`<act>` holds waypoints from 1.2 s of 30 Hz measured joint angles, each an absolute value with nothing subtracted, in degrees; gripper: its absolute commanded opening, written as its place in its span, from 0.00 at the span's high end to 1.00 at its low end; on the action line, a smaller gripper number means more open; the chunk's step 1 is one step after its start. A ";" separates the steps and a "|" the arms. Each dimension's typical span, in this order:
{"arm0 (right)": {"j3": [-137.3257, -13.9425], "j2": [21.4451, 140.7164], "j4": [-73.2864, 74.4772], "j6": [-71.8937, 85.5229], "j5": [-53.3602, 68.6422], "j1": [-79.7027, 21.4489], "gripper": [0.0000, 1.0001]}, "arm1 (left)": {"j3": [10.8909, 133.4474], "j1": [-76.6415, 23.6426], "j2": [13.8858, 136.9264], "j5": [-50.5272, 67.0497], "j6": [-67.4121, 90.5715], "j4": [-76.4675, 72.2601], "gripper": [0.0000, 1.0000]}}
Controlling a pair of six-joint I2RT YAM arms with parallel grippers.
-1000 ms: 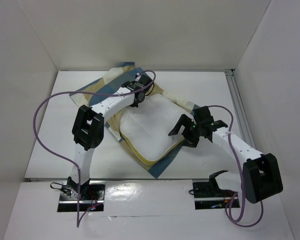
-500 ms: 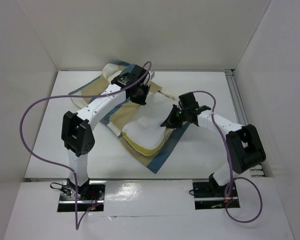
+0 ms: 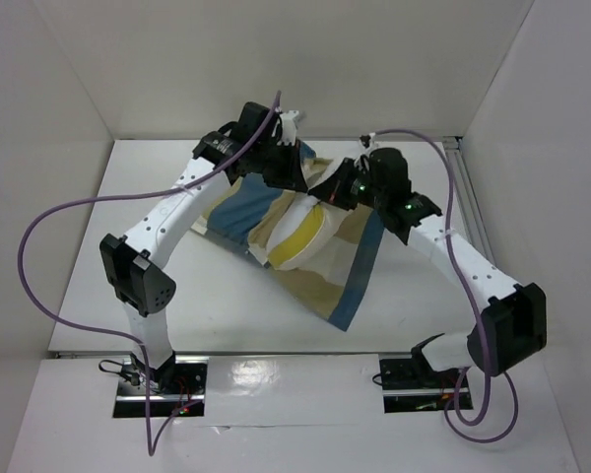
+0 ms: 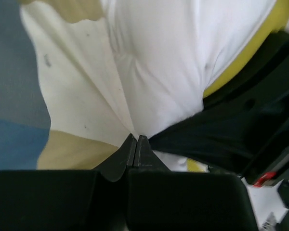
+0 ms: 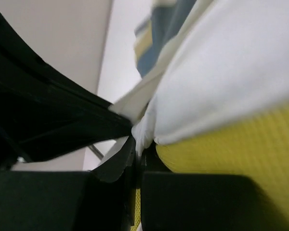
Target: Put the pillow into the pillowcase
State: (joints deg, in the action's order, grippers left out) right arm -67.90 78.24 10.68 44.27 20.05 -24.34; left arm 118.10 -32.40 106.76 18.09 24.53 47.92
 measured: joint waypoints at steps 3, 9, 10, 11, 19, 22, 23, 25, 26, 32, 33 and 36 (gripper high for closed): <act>-59.99 79.88 7.27 45.32 19.27 -27.46 1.00 | 112.84 -31.57 107.13 18.26 26.57 48.36 1.00; -54.39 90.28 11.99 44.82 20.49 -36.16 0.35 | 110.98 -28.99 108.29 11.44 27.42 51.88 0.74; -55.72 91.42 14.31 43.42 20.47 -37.39 0.22 | 112.12 -28.60 108.31 10.74 27.40 52.27 0.39; -57.74 92.09 17.12 41.82 20.38 -38.17 0.14 | 113.32 -28.34 108.31 10.37 26.89 52.62 0.29; -66.30 80.73 29.41 28.69 13.61 -32.75 0.23 | 119.72 -28.14 108.03 4.89 26.96 56.60 0.37; -65.43 76.07 29.89 29.04 8.56 -25.96 0.77 | 118.54 -28.14 107.85 2.37 27.38 57.60 0.54; -64.47 75.55 29.34 30.17 7.11 -23.46 0.78 | 117.64 -28.14 107.57 2.04 27.20 57.52 0.54; -62.28 76.20 28.49 32.18 5.63 -19.70 0.88 | 116.62 -28.08 107.37 2.04 27.16 57.89 0.50; -61.36 77.89 28.16 33.23 5.30 -18.15 0.93 | 116.31 -28.03 107.37 2.13 27.16 57.87 0.44; -59.57 93.01 22.17 37.23 6.39 -22.24 1.00 | 114.30 -28.23 107.35 2.24 27.18 57.91 0.30; -59.79 94.35 21.41 37.21 7.25 -24.62 1.00 | 113.93 -28.25 107.35 2.20 27.03 58.02 0.28; -63.70 97.47 21.78 35.59 11.42 -32.64 0.86 | 112.03 -28.58 107.35 2.24 26.89 58.37 0.20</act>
State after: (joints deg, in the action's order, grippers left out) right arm -63.70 97.47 21.78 35.59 11.42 -32.64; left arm 112.03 -28.58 107.35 2.24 26.89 58.37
